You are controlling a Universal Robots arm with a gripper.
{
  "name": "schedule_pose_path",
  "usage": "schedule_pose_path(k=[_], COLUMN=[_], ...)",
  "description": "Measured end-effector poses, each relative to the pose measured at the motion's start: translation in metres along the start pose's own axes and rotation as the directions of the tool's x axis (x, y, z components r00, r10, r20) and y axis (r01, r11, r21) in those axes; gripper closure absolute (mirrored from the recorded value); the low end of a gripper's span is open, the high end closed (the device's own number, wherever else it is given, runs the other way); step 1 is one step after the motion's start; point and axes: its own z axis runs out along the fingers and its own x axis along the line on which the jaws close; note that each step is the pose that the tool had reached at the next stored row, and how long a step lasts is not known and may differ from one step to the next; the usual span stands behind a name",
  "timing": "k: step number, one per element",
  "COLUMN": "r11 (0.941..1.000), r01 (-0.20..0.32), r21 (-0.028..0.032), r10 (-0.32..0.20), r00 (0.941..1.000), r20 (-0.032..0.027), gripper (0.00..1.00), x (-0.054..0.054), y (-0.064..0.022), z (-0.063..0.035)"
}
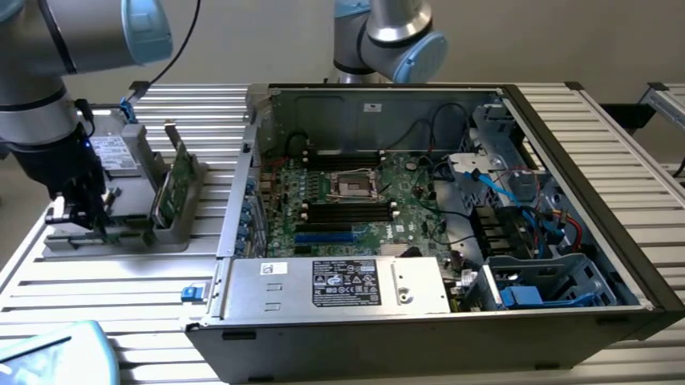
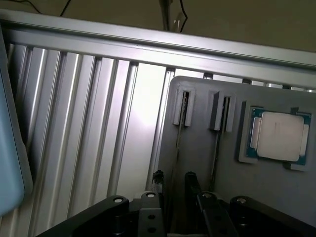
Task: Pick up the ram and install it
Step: 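Pick up the ram and move it above insertion slot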
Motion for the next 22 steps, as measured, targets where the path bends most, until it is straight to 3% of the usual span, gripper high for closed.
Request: schedule_pose_path(k=[9, 18, 22], r11=[0.9997, 0.9997, 0.9996], r01=[0.026, 0.026, 0.027], r21=[0.0017, 0.0012, -0.0040], r10=[-0.026, -0.026, -0.027], r00=[0.9997, 0.9996, 0.9996], r20=[-0.0023, -0.0023, -0.0014], gripper=[0.69, 0.69, 0.69], x=[-0.001, -0.001, -0.001], y=[0.0004, 0.0003, -0.0017], z=[0.0157, 0.0171, 0.0180])
